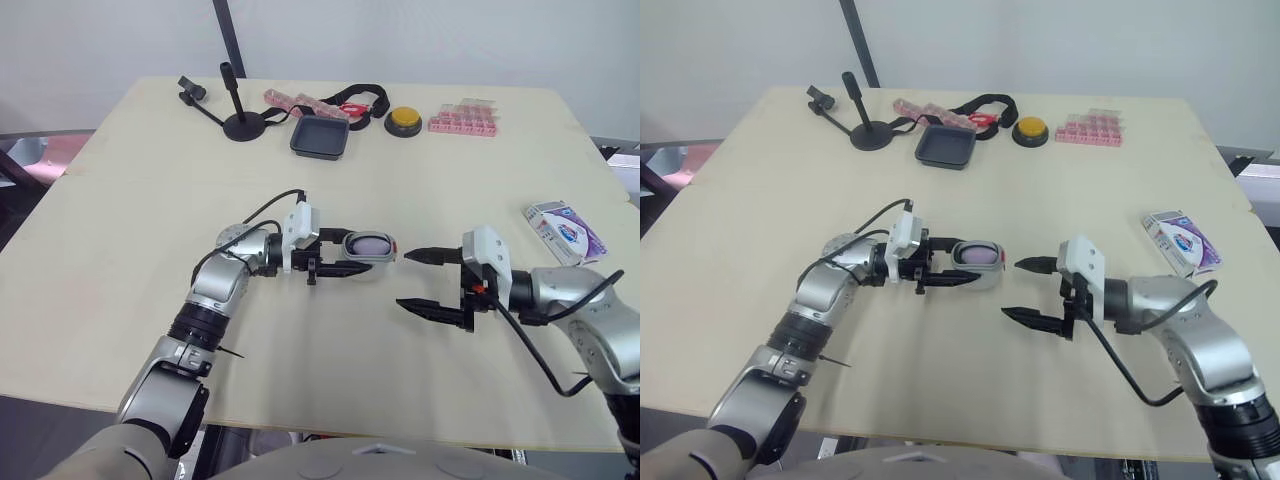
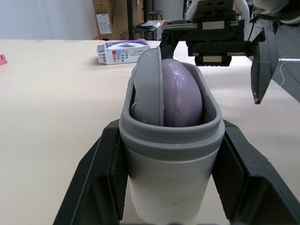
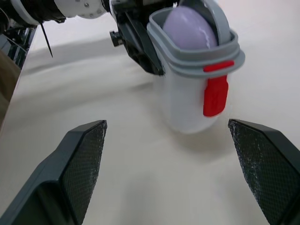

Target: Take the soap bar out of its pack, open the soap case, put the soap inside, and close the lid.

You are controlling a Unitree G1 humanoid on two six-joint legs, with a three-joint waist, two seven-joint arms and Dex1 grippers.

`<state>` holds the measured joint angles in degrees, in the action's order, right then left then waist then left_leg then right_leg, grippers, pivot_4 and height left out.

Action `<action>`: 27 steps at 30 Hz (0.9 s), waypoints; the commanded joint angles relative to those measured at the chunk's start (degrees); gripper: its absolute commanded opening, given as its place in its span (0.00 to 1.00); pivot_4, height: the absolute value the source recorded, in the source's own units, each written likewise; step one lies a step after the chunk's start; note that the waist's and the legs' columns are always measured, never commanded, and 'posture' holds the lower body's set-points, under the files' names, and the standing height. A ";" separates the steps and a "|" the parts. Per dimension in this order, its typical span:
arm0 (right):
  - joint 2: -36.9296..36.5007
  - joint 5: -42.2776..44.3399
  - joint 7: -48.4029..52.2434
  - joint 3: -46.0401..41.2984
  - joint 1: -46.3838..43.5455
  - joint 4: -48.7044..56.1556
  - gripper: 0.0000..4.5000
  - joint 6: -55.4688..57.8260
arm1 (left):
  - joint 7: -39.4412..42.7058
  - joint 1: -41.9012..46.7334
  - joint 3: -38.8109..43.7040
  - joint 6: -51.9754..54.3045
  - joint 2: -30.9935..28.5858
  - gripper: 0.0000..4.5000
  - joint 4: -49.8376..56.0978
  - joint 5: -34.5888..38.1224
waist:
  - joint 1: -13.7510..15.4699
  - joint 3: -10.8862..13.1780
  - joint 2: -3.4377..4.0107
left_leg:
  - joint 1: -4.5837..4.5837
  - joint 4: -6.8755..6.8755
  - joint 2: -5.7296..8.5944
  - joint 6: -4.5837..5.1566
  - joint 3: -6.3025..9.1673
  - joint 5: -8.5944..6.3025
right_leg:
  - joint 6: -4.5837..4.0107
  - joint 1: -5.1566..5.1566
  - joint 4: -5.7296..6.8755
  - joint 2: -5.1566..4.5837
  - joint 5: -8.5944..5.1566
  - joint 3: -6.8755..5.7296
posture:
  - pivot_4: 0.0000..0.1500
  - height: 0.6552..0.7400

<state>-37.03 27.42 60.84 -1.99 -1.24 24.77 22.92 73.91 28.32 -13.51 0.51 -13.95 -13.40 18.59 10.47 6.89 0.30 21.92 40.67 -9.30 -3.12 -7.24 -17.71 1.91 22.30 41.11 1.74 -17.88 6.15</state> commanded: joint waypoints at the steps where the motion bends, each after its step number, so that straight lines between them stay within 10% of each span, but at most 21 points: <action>1: 0.72 -0.79 -0.74 -1.14 1.17 0.17 0.99 -5.14 | 1.00 -0.35 1.00 -1.37 -0.14 0.43 0.36 1.55 | -0.02 0.00 0.00 | 0.00 0.00 0.00 0.00 0.01 0.00 | 0.00 0.00 0.01 0.00 0.00 -0.01 | 1.00 1.00; 18: -0.50 4.71 -2.13 -42.17 30.52 -6.26 0.99 -12.64 | 6.30 -1.53 -1.91 -11.54 0.16 0.43 -4.67 -1.10 | 0.00 -0.05 0.00 | -0.05 -0.27 0.06 0.05 0.17 -0.03 | 0.01 -0.36 -0.71 -0.22 0.00 -0.30 | 1.00 1.00; 27: -1.48 2.15 2.81 -49.76 40.09 -21.17 0.99 -17.11 | 5.95 -1.30 -2.29 -9.21 0.22 0.43 -2.46 -0.49 | -1.12 -0.05 0.00 | -0.40 -0.58 0.12 0.07 0.20 -0.03 | 0.01 -0.80 -1.07 -0.36 0.00 -0.46 | 1.00 1.00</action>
<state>-37.61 30.63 62.68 -49.34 38.23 5.93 9.05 79.92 26.58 -15.95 -9.17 -13.69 -18.10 17.29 9.35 6.84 0.30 21.51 40.08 -9.17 -3.05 -7.04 -17.74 1.92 21.50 40.02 1.36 -17.88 5.68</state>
